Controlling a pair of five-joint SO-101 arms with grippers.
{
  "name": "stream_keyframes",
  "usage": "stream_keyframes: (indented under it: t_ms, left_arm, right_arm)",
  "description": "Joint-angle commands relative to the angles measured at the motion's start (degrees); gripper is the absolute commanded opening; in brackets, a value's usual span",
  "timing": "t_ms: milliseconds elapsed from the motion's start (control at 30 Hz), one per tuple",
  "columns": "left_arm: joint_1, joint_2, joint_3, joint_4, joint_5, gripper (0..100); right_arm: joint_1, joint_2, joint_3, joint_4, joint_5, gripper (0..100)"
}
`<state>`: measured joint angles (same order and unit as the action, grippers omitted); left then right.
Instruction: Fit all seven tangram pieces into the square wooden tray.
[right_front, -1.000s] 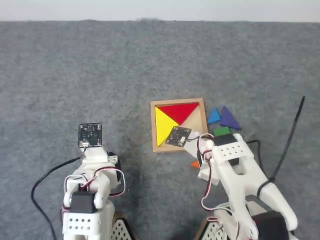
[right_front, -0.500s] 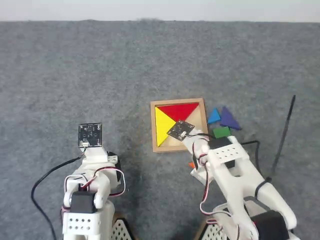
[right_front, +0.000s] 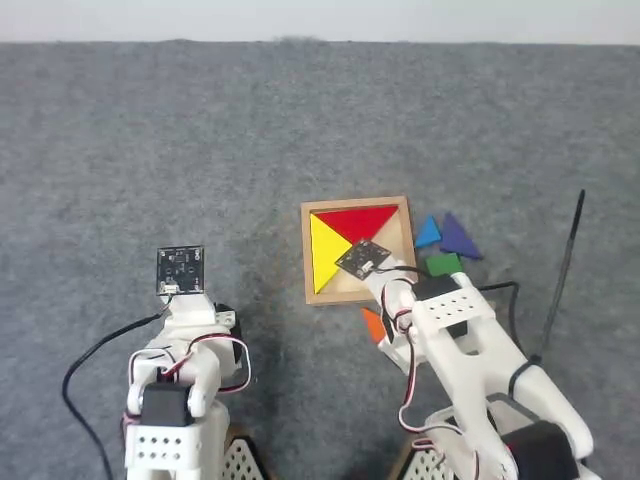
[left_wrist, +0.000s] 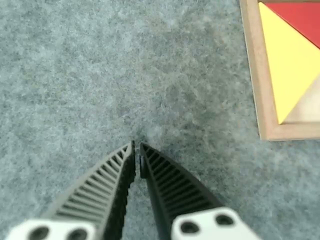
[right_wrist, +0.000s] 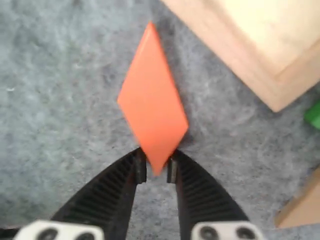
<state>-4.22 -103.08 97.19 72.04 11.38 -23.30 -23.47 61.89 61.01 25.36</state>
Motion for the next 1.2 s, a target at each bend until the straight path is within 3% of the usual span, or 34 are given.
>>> stream_keyframes:
  t_ms: [0, 200, 467, 833, 1167]
  left_arm:
    - [-0.4, -1.1, -0.7, 0.3, -0.9, 1]
    - [-0.4, -1.1, -0.7, 0.3, -0.9, 1]
    - [-0.4, -1.1, -0.7, 0.3, -0.9, 1]
    - [-0.4, -1.1, -0.7, 0.3, -0.9, 1]
    - [-0.4, -1.1, -0.7, 0.3, -0.9, 1]
  right_arm:
    - [-0.7, -2.5, -2.2, 0.9, 0.9, 18.0]
    - [-1.0, -2.5, -3.3, 0.1, 4.0, 24.9]
    - [-6.6, -1.9, -3.4, -8.9, 4.0, 24.9]
    - [-6.6, -1.8, -2.7, -10.9, 3.8, 24.6]
    - [-6.6, -1.9, 1.8, -12.5, 3.7, 0.6]
